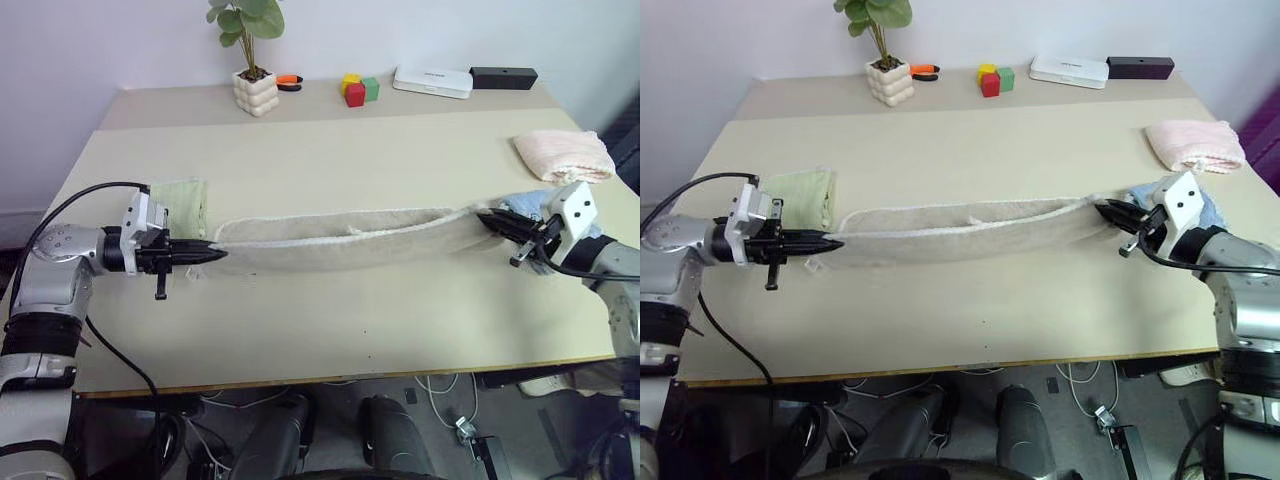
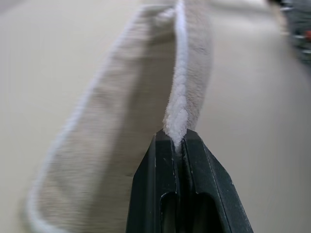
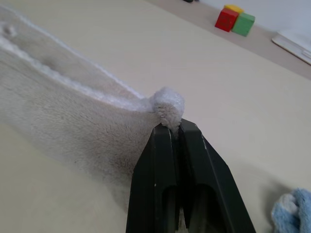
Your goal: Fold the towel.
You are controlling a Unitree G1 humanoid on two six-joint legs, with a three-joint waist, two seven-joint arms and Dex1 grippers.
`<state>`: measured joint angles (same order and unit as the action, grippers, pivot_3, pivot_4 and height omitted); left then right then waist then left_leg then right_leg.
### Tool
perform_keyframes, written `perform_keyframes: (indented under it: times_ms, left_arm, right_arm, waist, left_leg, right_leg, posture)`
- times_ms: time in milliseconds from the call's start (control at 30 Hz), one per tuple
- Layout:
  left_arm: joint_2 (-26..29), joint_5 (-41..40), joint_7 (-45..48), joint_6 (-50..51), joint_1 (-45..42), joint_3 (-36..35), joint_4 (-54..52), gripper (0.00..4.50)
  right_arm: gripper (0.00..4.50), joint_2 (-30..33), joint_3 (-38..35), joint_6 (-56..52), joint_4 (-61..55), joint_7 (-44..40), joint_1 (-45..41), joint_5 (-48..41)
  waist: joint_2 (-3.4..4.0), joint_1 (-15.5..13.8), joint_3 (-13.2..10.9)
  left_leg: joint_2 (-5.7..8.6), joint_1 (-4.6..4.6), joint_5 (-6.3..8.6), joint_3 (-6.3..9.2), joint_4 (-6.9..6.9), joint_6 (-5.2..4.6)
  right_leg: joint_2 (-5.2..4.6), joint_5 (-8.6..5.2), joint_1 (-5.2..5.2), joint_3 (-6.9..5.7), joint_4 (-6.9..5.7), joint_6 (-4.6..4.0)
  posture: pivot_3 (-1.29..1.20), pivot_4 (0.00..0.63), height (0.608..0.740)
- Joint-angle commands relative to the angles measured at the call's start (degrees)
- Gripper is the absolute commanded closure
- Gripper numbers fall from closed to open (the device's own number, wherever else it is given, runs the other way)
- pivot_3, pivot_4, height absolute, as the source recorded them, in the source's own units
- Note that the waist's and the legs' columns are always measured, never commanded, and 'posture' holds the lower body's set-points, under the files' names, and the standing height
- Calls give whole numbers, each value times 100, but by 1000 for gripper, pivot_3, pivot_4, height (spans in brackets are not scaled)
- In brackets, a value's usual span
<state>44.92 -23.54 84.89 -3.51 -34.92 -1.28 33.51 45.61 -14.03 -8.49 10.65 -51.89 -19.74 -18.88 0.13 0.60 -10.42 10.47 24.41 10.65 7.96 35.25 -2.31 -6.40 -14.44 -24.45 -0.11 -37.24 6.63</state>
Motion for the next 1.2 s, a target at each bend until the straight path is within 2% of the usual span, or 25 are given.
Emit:
perform_keyframes:
  times_ms: [33,400,533,800,867,967,1033,1067,1200]
  left_arm:
    - [-166,390,-340,-607,-531,-128,842,4500]
    - [-694,1490,-1415,-1809,-1732,28,2941,4500]
    - [-816,1728,-1733,-1866,-1909,24,3261,4500]
    - [-920,1988,-1762,-1822,-1907,41,3460,4500]
    - [-964,1980,-1614,-1422,-1926,25,3538,4500]
    - [-1014,2069,-1836,-1349,-1940,20,3540,3531]
    - [-1030,2055,-1825,-1519,-1936,-33,3496,2626]
    - [-1025,2057,-1839,-1562,-1939,-46,3480,2007]
    - [-988,2035,-1975,-1628,-1995,-112,3444,7]
  right_arm:
    - [4453,-59,5,343,261,276,-378,238]
    - [4453,-436,434,791,1149,823,-1018,830]
    - [4453,-561,521,871,1380,906,-1199,917]
    - [4453,-640,688,1030,1709,1050,-1352,1157]
    - [4453,-687,714,909,1777,946,-1365,1101]
    - [3567,-740,660,816,1914,1022,-1455,1064]
    - [2680,-743,668,861,1915,1074,-1483,1115]
    - [2064,-738,675,896,1935,1127,-1503,1163]
    - [23,-674,723,934,1976,1208,-1532,1299]
  waist:
    - [0,1,0]
    - [-3,13,1]
    - [-4,15,1]
    - [-4,15,1]
    - [-4,17,2]
    - [-5,20,2]
    - [-5,22,2]
    - [-5,23,2]
    - [-5,23,2]
  left_leg:
    - [0,0,0,0,1,0]
    - [0,2,-12,0,-1,-7]
    - [0,2,-15,0,0,-3]
    - [0,2,-18,1,1,0]
    - [0,2,-18,0,4,-1]
    - [0,2,-17,0,6,-3]
    - [0,2,-17,1,6,-3]
    - [0,2,-18,1,6,-2]
    - [0,2,-18,0,6,0]
  right_leg:
    - [0,1,1,-1,-1,0]
    - [2,2,-2,-3,-2,1]
    - [3,2,-2,-3,-3,2]
    - [6,2,-2,-3,-5,2]
    - [6,2,-1,-3,-7,2]
    - [7,2,0,-3,-10,2]
    - [7,2,-1,-3,-10,2]
    - [7,2,-2,-3,-10,2]
    - [7,2,-2,-3,-10,2]
  posture:
    - [0,150,740]
    - [0,150,740]
    - [0,150,740]
    - [0,150,740]
    - [0,150,740]
    - [0,150,740]
    - [0,150,740]
    - [0,150,740]
    - [0,150,740]
